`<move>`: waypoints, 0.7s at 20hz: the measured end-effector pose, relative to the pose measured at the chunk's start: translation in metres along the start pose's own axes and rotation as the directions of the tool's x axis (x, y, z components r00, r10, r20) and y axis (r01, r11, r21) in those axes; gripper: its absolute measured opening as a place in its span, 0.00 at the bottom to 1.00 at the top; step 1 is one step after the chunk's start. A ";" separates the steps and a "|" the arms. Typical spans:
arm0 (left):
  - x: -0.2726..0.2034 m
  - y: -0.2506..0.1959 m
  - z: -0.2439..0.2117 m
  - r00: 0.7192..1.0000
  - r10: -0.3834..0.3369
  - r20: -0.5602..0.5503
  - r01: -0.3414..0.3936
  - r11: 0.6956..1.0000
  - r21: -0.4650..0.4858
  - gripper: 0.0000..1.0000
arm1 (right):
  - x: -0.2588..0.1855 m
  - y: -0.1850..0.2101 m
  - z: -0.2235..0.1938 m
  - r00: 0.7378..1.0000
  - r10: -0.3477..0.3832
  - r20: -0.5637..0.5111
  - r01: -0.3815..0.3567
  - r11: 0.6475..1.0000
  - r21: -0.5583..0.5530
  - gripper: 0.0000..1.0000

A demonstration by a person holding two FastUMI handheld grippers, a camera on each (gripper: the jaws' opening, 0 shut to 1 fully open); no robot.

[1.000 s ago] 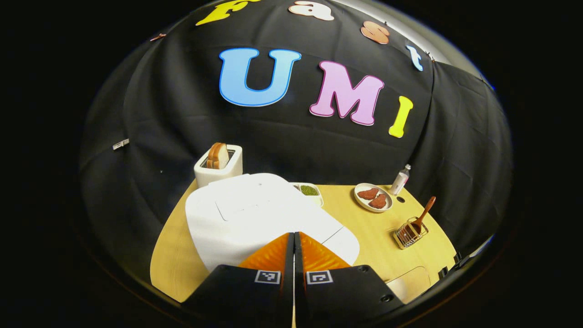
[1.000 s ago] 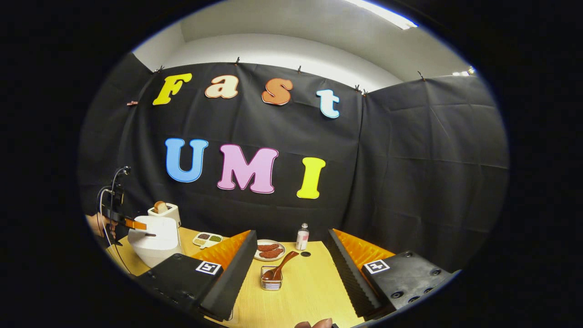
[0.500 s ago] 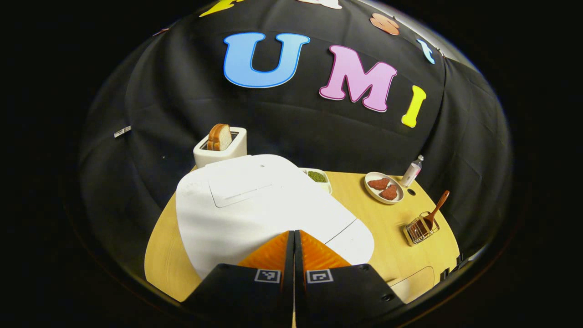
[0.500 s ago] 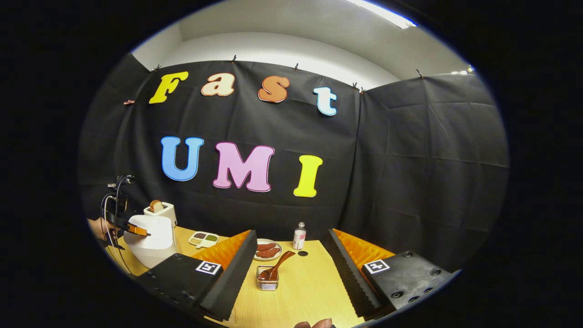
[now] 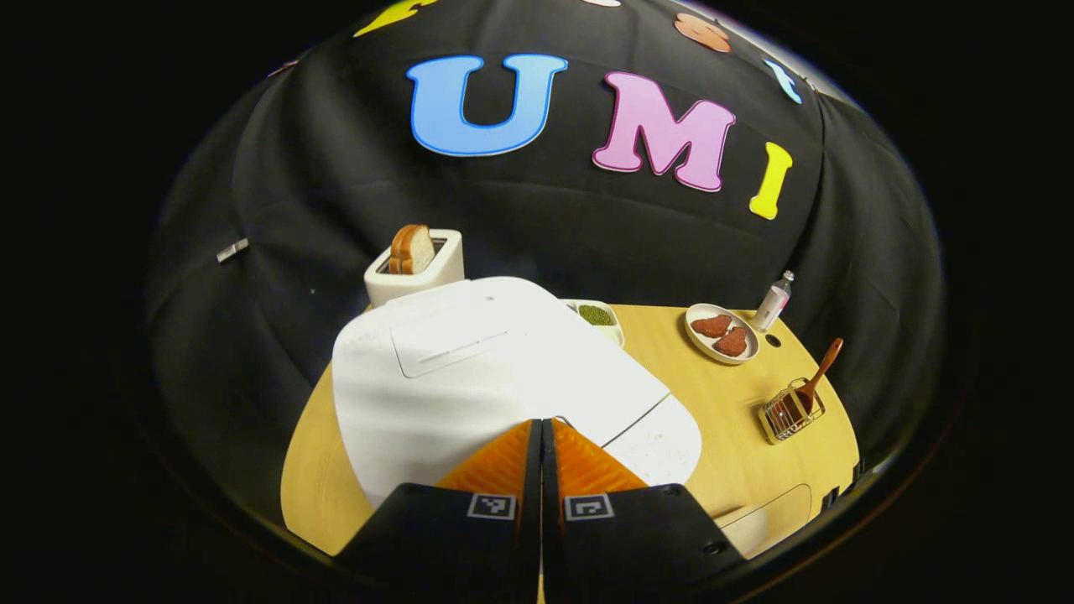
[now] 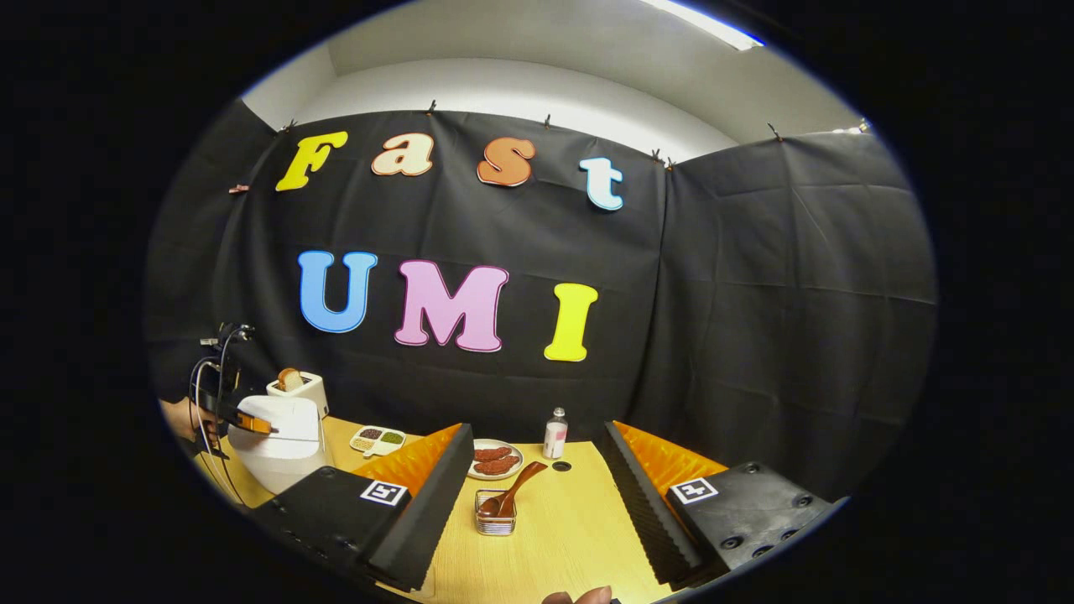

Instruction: Close the left gripper, press the button to open the rice cooker; take a wooden spoon from the chopstick holder with the right hand, scoop a spoonful of rice and pour it into the rice cooker, then put the wooden spoon back into the chopstick holder.

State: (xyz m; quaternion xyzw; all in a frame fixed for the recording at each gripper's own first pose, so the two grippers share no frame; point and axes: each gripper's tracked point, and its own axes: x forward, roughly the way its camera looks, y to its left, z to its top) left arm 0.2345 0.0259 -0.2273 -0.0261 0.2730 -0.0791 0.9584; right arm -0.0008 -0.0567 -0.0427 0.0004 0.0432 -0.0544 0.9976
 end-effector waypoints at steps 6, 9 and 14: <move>-0.035 0.013 0.077 0.962 0.096 0.257 -0.120 0.990 0.080 0.07 | -0.003 -0.011 0.000 1.000 -0.008 0.004 0.008 1.000 0.003 0.98; -0.058 0.016 0.106 0.927 0.123 0.353 -0.168 0.981 0.100 0.07 | -0.004 -0.013 0.002 1.000 -0.007 0.008 0.007 1.000 0.016 0.98; -0.087 0.002 0.110 0.911 0.121 0.395 -0.161 0.985 0.068 0.08 | -0.004 -0.009 -0.003 1.000 0.028 -0.001 -0.028 1.000 0.001 0.98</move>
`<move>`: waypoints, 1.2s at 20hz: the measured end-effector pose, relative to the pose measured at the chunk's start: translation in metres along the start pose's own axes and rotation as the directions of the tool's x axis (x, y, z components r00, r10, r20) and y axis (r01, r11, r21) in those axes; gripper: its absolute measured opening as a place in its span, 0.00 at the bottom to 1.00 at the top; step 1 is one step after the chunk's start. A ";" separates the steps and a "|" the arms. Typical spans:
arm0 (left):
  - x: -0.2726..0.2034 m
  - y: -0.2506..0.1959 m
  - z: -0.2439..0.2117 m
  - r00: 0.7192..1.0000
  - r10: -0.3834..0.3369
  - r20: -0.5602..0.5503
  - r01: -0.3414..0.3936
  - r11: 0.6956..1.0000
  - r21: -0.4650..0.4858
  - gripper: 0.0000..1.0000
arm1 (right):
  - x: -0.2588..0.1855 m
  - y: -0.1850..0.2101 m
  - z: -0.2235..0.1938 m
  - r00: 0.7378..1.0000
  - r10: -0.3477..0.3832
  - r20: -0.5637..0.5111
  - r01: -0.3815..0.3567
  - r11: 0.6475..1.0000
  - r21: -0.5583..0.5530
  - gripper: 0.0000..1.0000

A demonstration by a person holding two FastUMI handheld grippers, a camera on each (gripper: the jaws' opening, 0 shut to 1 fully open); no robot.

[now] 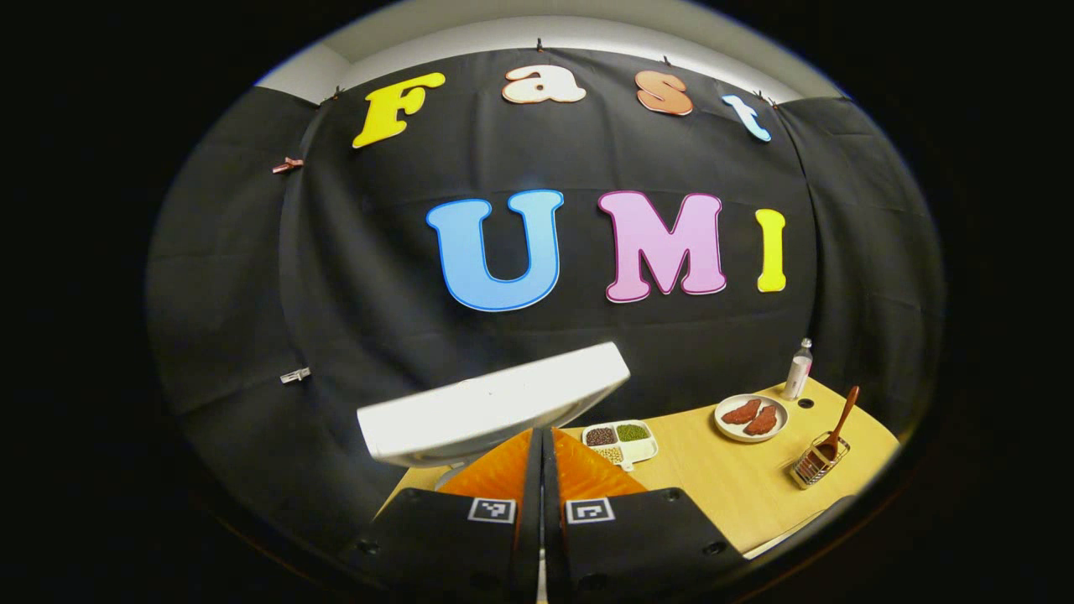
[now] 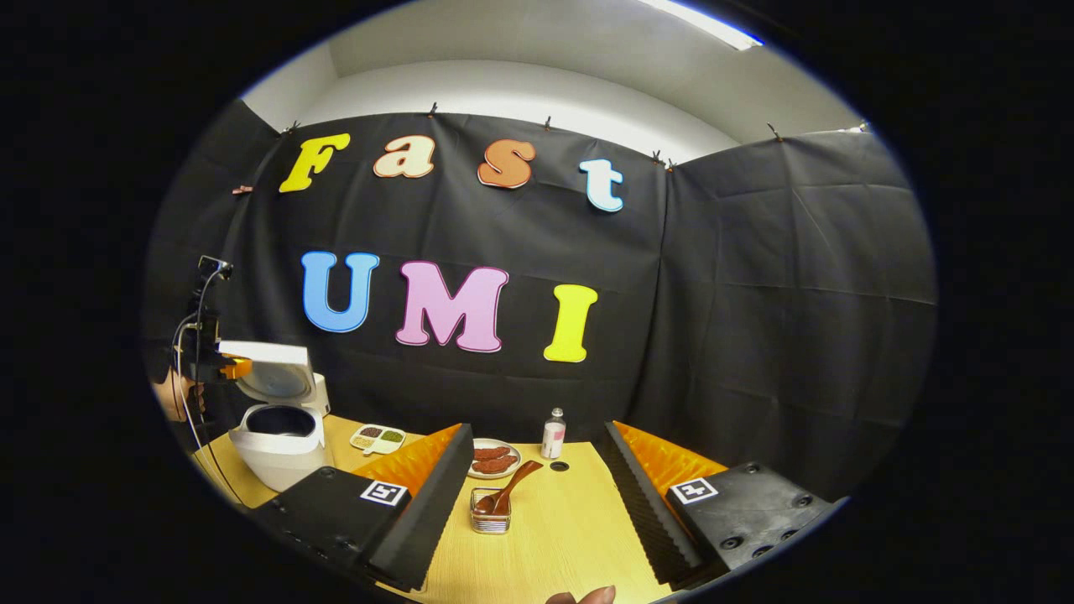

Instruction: Close the left gripper, press the button to open the rice cooker; take a wooden spoon from the chopstick holder with the right hand, scoop a spoonful of rice and pour it into the rice cooker, then put the wooden spoon back into the chopstick holder.

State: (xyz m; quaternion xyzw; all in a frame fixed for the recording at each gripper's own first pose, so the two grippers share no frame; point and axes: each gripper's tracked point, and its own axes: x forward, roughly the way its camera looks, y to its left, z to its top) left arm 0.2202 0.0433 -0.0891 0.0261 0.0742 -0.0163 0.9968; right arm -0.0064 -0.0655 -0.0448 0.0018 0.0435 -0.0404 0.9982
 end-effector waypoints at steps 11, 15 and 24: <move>-0.105 -0.038 0.005 0.999 0.021 0.049 -0.014 0.989 -0.144 0.97 | 0.040 0.024 -0.055 0.982 0.153 -0.112 -0.147 0.987 0.062 0.98; -0.150 -0.065 -0.015 1.000 0.008 0.019 -0.005 0.989 -0.147 0.97 | 0.081 0.042 -0.106 0.956 0.233 -0.181 -0.202 0.963 0.177 0.98; -0.206 -0.107 -0.082 0.992 -0.008 -0.124 -0.011 0.989 -0.145 0.97 | 0.184 0.039 -0.232 0.897 0.265 -0.353 -0.145 0.932 0.333 0.98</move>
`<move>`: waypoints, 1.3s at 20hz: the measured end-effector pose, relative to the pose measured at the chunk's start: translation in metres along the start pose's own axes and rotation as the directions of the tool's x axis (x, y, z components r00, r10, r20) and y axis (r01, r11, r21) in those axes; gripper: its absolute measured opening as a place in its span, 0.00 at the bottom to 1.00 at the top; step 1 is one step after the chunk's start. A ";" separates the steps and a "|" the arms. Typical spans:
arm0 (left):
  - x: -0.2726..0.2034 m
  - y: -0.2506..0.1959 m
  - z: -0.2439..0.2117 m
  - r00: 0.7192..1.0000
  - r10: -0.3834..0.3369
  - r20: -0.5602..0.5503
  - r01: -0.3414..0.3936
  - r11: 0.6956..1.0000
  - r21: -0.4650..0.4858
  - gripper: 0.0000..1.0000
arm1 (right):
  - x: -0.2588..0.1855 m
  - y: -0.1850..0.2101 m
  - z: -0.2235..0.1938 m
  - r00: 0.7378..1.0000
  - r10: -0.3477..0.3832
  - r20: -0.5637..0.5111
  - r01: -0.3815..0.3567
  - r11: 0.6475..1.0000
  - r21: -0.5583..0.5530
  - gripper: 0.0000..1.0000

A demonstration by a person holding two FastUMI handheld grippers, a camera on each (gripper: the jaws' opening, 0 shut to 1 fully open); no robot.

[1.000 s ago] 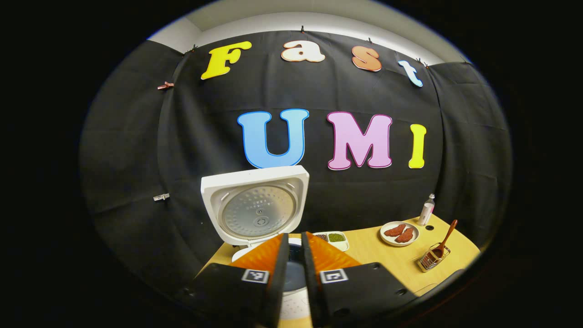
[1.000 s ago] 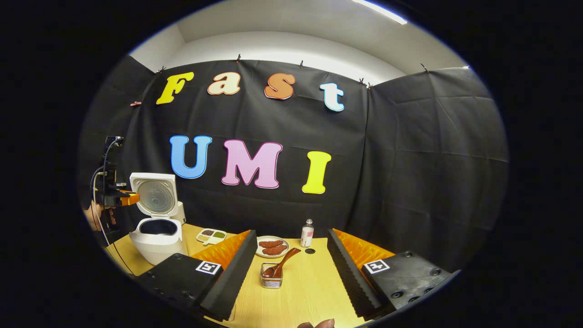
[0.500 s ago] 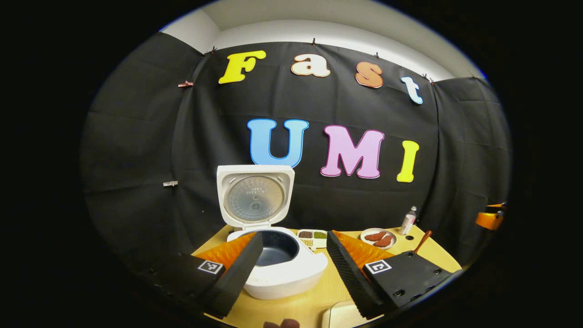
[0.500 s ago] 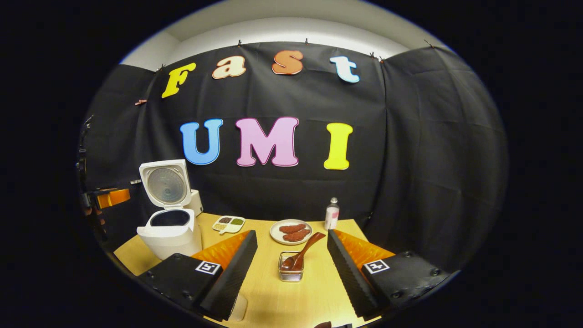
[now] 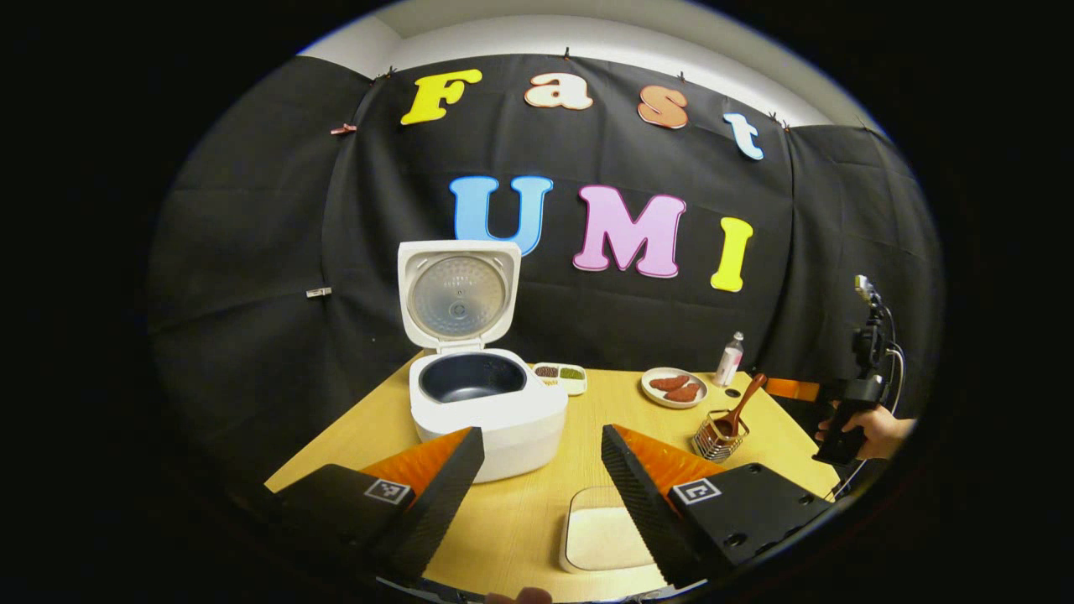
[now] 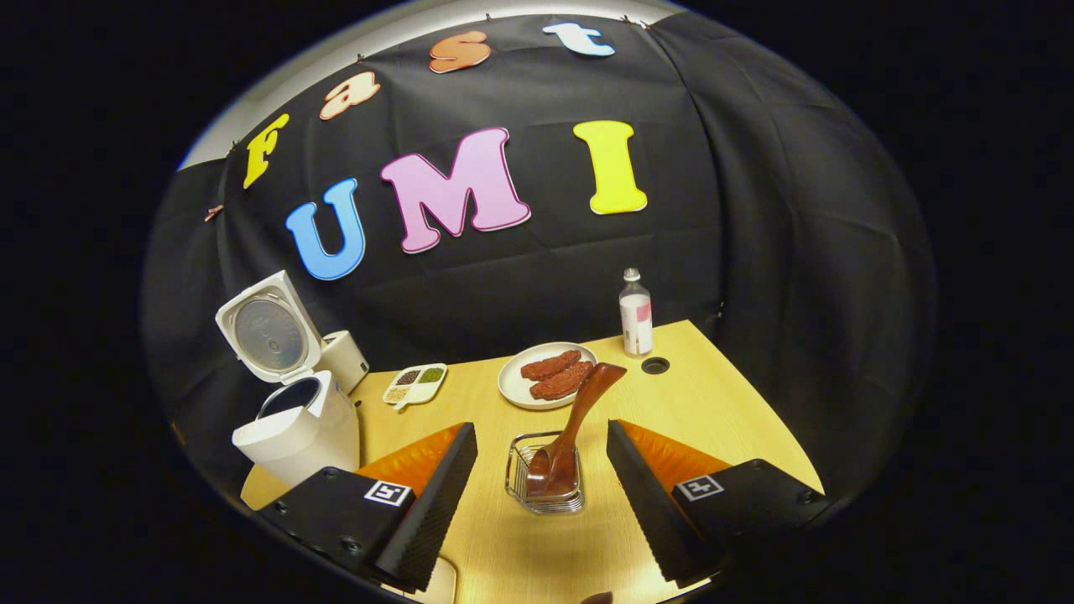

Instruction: Close the left gripper, press the button to open the rice cooker; take a wooden spoon from the chopstick holder with the right hand, scoop a spoonful of rice and pour it into the rice cooker, then put the wooden spoon back into the chopstick holder.

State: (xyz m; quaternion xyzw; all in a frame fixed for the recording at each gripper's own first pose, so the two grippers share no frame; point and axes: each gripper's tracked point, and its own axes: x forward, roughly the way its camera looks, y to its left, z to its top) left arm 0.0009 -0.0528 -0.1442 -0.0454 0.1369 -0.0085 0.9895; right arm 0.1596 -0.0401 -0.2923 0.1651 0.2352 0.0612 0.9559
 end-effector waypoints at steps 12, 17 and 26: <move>-0.009 0.005 -0.035 0.992 0.087 -0.086 -0.087 0.996 0.001 0.97 | 0.098 -0.025 -0.060 0.989 -0.016 -0.145 0.027 0.997 0.077 0.58; -0.014 0.014 -0.042 0.987 0.125 -0.103 -0.124 0.992 0.008 0.97 | 0.111 -0.018 -0.058 0.991 0.024 -0.132 -0.012 0.996 0.091 0.42; -0.020 0.026 -0.045 0.981 0.153 -0.117 -0.149 0.988 0.042 0.97 | 0.101 -0.008 -0.045 0.997 0.041 -0.067 -0.041 0.999 -0.001 0.28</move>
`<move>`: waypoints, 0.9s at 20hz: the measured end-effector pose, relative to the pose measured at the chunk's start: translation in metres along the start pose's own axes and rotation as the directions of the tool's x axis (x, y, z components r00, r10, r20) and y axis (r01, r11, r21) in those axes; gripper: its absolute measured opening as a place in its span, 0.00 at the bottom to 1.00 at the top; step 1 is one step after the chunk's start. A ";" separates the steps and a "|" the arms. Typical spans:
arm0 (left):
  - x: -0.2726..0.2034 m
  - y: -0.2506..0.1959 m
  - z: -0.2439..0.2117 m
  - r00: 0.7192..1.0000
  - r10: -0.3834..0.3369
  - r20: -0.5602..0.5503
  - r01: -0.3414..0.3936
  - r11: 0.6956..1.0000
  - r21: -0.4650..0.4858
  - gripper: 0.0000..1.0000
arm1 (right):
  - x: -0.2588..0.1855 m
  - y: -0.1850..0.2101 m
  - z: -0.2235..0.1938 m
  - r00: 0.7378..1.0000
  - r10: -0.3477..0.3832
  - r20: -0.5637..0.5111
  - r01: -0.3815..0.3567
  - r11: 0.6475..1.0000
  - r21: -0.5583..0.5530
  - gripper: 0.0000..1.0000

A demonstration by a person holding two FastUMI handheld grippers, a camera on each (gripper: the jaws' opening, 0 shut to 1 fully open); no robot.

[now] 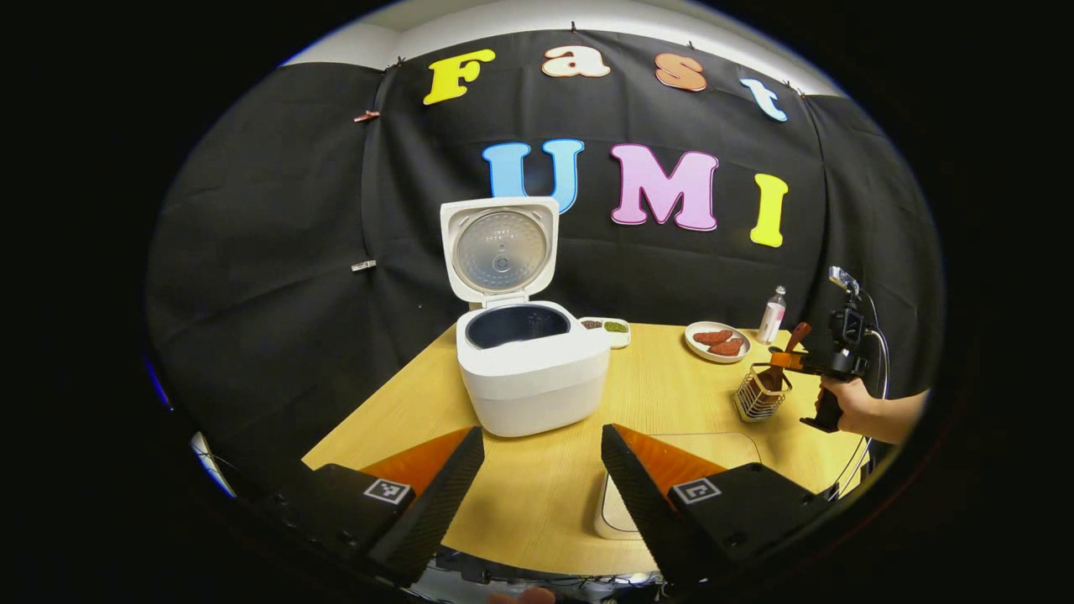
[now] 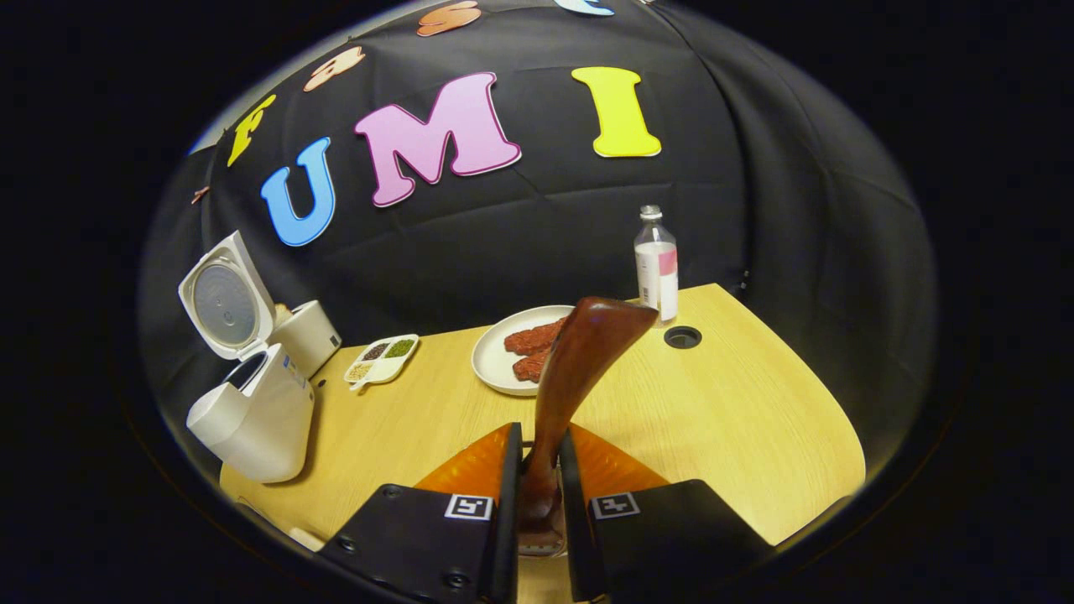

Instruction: Close the left gripper, press the button to open the rice cooker; take a wooden spoon from the chopstick holder with the right hand, scoop a spoonful of rice and pour it into the rice cooker, then put the wooden spoon back into the chopstick holder.

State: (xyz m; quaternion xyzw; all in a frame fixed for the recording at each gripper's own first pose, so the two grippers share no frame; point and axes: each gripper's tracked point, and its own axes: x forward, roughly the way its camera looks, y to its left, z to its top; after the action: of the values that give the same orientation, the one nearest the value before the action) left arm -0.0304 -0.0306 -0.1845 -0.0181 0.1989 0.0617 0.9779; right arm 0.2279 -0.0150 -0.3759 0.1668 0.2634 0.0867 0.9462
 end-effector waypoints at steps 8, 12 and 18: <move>0.001 0.006 0.006 1.000 -0.015 0.012 0.015 1.000 0.005 0.97 | -0.020 0.008 0.035 0.997 0.018 0.069 -0.020 1.000 0.019 0.11; 0.004 0.011 0.013 0.999 -0.047 0.024 0.047 0.999 0.004 0.97 | -0.049 0.031 0.074 0.988 0.068 0.136 -0.060 0.996 -0.063 0.10; 0.006 0.026 0.028 0.992 -0.106 0.065 0.106 0.994 0.006 0.97 | -0.132 0.099 0.117 0.969 0.134 0.207 -0.120 0.990 -0.080 0.10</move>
State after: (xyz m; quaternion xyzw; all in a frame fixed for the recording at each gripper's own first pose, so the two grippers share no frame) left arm -0.0177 -0.0024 -0.1614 -0.0254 0.1658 0.0102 0.9858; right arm 0.1703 0.0127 -0.1841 0.1600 0.1468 0.1376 0.9664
